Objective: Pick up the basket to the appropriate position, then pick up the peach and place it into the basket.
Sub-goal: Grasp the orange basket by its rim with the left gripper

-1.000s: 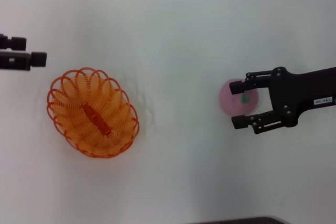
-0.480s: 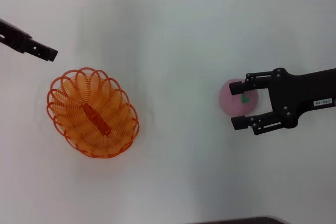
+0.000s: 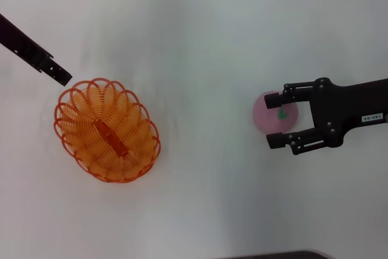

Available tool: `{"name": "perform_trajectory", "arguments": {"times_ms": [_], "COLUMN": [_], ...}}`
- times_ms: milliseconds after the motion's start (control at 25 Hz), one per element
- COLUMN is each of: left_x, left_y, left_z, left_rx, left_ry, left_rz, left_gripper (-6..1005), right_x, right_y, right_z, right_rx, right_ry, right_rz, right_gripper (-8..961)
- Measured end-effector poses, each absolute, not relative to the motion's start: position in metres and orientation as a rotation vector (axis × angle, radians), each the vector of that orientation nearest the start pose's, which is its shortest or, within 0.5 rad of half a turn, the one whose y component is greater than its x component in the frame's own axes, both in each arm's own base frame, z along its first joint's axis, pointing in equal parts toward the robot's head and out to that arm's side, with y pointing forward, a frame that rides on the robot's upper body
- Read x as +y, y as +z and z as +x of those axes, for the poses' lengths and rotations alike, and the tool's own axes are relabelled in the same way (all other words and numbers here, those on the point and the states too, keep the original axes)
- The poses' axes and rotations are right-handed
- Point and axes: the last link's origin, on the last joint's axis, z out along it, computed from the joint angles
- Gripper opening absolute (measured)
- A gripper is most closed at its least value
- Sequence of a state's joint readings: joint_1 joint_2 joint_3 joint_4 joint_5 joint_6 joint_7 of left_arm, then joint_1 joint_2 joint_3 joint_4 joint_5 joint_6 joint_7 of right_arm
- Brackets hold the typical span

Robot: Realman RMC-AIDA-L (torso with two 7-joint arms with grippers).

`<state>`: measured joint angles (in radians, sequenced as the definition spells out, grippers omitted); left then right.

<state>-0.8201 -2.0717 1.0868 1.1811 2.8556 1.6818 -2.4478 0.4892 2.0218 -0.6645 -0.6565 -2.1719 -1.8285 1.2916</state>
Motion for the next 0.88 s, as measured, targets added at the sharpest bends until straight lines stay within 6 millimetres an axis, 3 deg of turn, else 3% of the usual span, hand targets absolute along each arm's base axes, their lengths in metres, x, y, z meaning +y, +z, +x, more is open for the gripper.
{"name": "perform_trajectory", "arguments": {"times_ms": [880], "left_x": [0.390], "left_y": [-0.006], "left_z": [-0.217], "left_rx": [-1.016], "left_ry": [0.694], "left_rz": [-2.525], "left_gripper": [859], "right_x": [0.286], "right_y": [0.011], "right_z": [0.278], "right_rx": [0.519], "right_ry": [0.635], "right_rz": [-3.000], "right_gripper": [840]}}
